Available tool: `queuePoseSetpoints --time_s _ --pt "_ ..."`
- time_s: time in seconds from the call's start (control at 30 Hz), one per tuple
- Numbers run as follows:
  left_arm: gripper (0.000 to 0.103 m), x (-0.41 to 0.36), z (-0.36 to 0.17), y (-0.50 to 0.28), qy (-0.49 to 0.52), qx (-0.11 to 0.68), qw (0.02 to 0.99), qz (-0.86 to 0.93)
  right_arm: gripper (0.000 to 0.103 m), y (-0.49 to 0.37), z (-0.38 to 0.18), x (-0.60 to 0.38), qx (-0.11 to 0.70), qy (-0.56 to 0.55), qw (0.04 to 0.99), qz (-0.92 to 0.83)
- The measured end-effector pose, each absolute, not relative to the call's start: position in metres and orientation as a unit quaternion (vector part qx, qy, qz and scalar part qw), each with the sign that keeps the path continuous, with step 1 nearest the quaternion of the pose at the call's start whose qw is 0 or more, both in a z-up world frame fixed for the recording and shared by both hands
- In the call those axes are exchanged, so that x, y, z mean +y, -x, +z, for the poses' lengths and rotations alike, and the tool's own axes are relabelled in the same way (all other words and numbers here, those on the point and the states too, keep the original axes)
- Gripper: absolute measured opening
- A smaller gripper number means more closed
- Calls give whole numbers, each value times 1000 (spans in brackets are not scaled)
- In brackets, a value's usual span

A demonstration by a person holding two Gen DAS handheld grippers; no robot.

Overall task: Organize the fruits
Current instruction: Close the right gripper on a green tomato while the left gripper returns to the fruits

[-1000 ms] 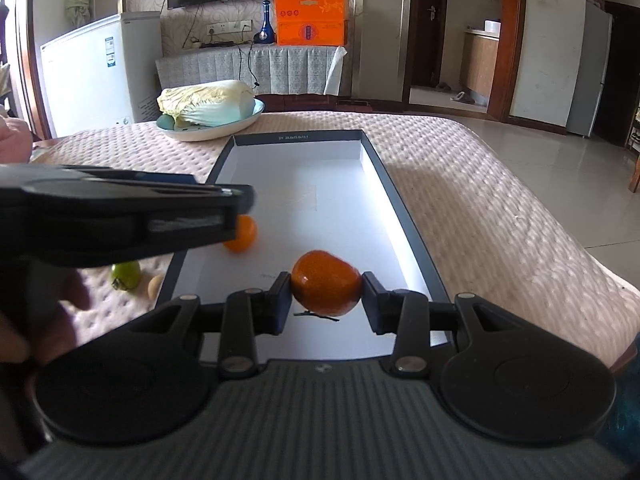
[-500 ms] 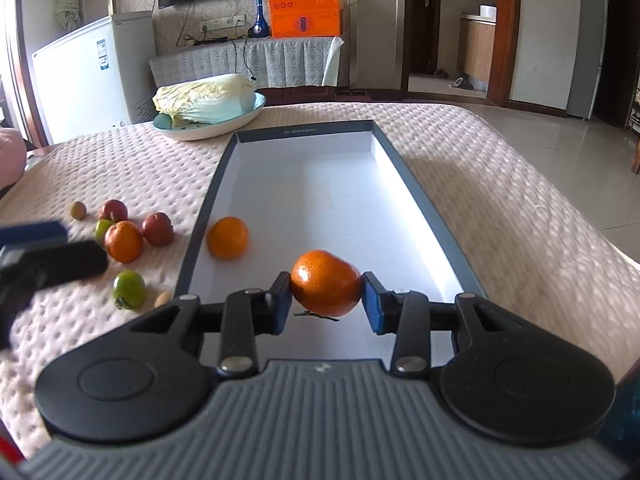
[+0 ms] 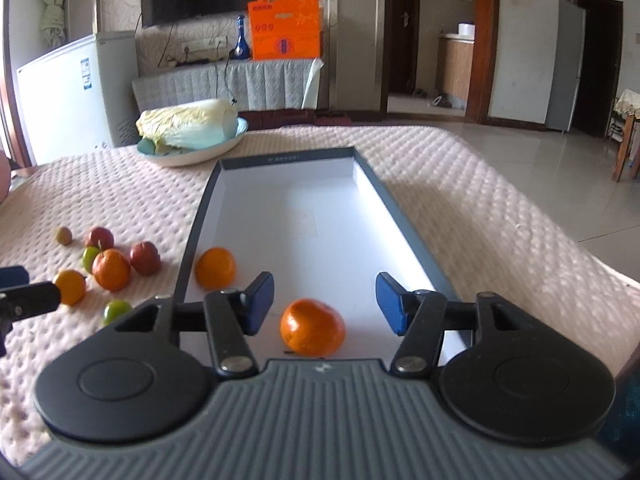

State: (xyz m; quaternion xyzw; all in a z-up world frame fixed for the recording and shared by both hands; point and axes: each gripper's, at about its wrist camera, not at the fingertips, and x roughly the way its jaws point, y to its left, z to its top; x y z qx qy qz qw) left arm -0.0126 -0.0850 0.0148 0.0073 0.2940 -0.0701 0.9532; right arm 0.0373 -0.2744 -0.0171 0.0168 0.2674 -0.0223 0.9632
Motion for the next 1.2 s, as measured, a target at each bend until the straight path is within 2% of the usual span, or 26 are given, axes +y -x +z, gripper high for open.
queuePoseSetpoints --time_s 0.6,0.73,0.93,1.07,1.2 --pt "51 -82 8 6 -15 298 953 -58 58 30 15 -248 189 -16 982 27" --pt "51 -82 7 5 -18 300 952 -57 58 38 7 -234 209 -33 976 50" --pt "52 -76 8 3 -13 300 952 -55 57 46 -1 -198 208 26 974 91" --pt "59 -70 9 2 -7 296 954 -51 54 47 -8 -184 221 39 968 109" --pt "60 -60 13 3 6 290 956 -48 50 43 -12 -175 232 44 965 113"
